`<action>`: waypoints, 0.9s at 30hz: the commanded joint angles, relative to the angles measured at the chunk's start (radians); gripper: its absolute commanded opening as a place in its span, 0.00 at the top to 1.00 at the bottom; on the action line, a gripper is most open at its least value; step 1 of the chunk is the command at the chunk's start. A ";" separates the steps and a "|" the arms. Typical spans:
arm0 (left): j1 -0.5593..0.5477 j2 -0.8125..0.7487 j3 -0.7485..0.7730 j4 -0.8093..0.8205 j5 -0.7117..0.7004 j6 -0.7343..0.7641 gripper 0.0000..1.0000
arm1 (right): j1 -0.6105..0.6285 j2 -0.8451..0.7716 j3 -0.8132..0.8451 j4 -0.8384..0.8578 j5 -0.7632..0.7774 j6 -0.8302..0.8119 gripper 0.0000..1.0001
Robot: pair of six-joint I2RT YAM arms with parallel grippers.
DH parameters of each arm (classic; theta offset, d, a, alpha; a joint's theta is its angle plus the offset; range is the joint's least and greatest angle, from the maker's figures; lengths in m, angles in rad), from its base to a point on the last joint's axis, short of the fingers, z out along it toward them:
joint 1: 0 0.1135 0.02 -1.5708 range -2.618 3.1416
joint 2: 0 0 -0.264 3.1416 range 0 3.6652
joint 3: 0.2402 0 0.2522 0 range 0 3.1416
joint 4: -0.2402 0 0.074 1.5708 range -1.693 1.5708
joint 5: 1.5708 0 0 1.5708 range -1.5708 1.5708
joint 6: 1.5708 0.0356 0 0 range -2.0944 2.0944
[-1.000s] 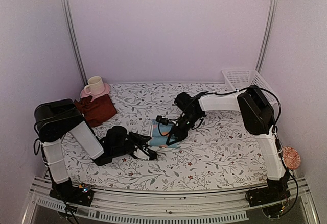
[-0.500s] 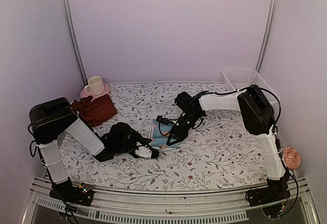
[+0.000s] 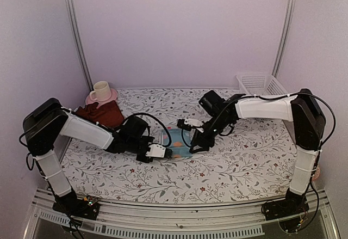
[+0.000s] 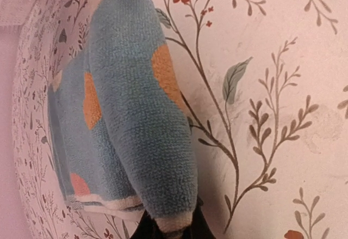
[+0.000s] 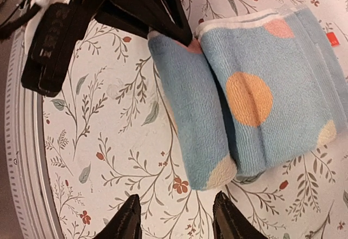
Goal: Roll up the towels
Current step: Roll the towel at the center of the board.
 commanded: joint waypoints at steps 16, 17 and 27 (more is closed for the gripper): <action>0.132 0.153 0.282 -0.587 0.246 -0.164 0.89 | 0.267 -0.154 -0.406 0.718 0.644 -0.252 0.44; 0.140 0.162 0.287 -0.593 0.251 -0.166 0.89 | 0.273 -0.140 -0.403 0.736 0.667 -0.260 0.42; 0.164 0.164 0.280 -0.602 0.291 -0.192 0.87 | 0.299 -0.008 -0.327 0.767 0.727 -0.328 0.41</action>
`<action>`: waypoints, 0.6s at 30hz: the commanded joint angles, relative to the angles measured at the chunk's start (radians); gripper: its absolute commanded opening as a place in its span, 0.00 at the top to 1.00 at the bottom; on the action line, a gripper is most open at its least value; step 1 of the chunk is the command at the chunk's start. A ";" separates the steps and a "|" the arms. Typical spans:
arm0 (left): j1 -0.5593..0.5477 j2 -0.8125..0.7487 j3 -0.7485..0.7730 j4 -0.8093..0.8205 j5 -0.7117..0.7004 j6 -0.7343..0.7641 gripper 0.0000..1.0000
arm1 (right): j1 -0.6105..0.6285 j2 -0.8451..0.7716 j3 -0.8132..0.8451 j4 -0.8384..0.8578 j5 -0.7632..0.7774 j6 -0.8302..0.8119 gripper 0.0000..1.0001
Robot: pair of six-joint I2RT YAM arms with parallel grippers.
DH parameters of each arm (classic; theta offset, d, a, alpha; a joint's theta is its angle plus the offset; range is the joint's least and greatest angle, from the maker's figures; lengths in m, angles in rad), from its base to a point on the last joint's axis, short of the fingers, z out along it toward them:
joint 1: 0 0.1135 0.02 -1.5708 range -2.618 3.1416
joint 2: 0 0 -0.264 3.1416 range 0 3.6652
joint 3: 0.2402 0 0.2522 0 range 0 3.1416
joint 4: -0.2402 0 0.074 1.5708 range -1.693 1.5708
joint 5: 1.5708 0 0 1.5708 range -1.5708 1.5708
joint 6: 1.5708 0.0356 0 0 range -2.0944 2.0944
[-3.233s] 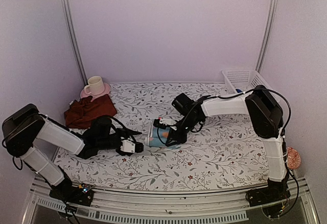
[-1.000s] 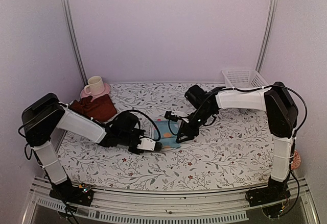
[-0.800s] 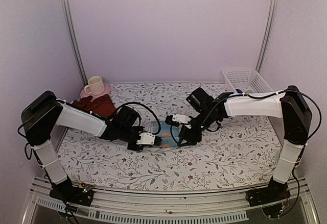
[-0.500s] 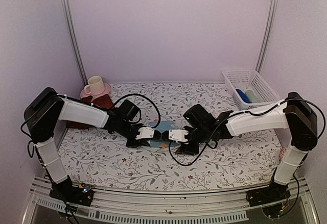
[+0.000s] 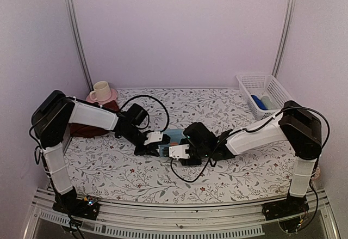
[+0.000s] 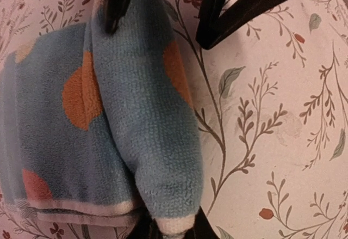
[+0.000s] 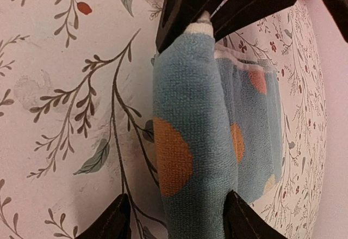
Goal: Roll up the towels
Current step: Roll the towel at the center of the board.
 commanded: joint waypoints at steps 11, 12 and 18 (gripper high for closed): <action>0.025 0.046 -0.008 -0.113 0.007 -0.025 0.85 | 0.014 0.126 0.093 0.044 0.100 -0.057 0.60; 0.030 0.044 -0.008 -0.112 0.013 -0.026 0.84 | 0.014 0.128 0.097 0.032 0.094 -0.056 0.65; 0.058 0.025 -0.006 -0.109 0.049 -0.038 0.80 | 0.014 0.122 0.118 -0.044 0.036 -0.042 0.80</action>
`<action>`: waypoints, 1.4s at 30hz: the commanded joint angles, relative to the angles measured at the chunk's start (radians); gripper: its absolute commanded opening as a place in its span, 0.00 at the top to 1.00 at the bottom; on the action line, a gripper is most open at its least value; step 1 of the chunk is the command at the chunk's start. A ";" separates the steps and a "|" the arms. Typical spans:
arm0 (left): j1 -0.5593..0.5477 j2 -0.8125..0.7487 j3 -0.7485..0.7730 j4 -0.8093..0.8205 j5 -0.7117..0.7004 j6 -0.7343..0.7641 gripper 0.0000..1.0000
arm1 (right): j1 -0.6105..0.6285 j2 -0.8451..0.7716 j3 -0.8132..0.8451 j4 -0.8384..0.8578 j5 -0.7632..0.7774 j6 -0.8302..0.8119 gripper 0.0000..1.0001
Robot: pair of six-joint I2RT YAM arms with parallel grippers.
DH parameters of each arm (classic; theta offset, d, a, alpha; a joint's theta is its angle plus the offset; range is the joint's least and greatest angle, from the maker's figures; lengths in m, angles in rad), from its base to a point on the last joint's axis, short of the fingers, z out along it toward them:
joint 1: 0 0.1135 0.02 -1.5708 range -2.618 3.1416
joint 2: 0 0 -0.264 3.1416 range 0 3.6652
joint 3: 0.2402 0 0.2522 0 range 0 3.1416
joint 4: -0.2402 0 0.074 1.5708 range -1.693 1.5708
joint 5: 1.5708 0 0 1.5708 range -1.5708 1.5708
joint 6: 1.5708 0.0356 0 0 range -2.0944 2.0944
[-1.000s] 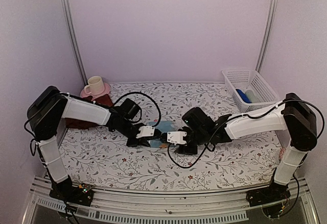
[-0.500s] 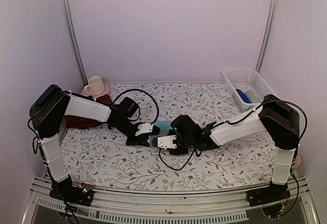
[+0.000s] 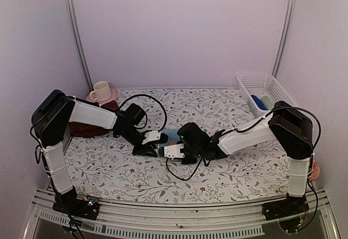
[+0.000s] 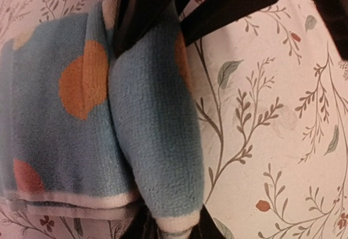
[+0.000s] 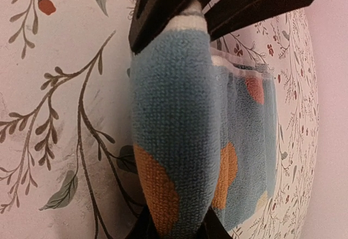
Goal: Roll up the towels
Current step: Roll the towel at the center of the board.
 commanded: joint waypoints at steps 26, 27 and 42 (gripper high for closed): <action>0.137 -0.330 -0.293 0.355 -0.039 -0.100 0.15 | -0.045 0.107 0.263 -0.458 -0.261 0.142 0.86; 0.137 -0.340 -0.311 0.373 -0.032 -0.091 0.15 | -0.050 0.111 0.274 -0.473 -0.274 0.148 0.86; 0.066 -0.452 -0.518 0.614 -0.078 0.058 0.15 | -0.107 0.211 0.464 -0.695 -0.453 0.195 0.86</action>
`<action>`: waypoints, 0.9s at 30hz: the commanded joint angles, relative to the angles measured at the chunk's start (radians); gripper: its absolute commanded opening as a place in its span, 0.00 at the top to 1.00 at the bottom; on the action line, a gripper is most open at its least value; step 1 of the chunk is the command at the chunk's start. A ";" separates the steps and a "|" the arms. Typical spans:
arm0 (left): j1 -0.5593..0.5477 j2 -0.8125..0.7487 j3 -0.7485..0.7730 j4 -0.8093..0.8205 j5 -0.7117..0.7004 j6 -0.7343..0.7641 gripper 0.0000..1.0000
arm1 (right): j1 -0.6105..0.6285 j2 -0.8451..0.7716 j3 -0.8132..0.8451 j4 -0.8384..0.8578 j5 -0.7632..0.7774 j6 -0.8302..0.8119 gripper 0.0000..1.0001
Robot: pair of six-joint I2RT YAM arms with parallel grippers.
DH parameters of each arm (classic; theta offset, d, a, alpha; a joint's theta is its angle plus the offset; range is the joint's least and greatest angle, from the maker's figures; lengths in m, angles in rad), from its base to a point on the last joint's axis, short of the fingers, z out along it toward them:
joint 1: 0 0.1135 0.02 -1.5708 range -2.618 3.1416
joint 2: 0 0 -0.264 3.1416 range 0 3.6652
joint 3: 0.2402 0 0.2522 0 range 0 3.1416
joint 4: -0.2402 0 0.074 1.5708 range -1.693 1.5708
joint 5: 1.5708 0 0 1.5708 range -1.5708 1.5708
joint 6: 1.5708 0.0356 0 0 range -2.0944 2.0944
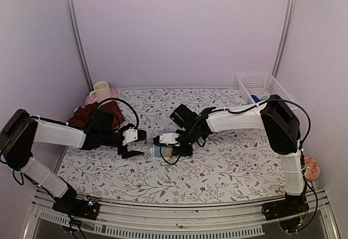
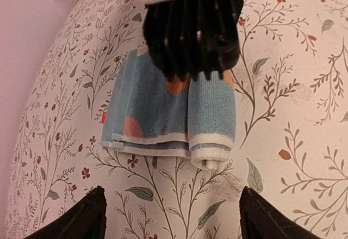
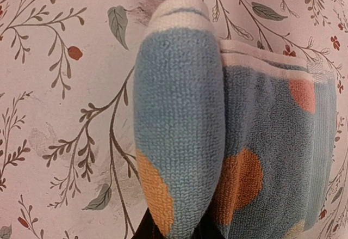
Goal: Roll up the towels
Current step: Roll the towel at the center of the board.
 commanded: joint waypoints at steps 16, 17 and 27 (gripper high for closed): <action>-0.233 -0.006 -0.218 0.484 -0.247 0.173 0.27 | -0.078 0.162 0.236 -0.335 -0.288 0.029 0.84; -0.242 0.017 -0.215 0.504 -0.263 0.178 0.28 | -0.079 0.167 0.245 -0.343 -0.295 0.028 0.84; -0.316 0.130 -0.218 0.636 -0.359 0.241 0.31 | -0.092 0.216 0.282 -0.393 -0.335 0.023 0.83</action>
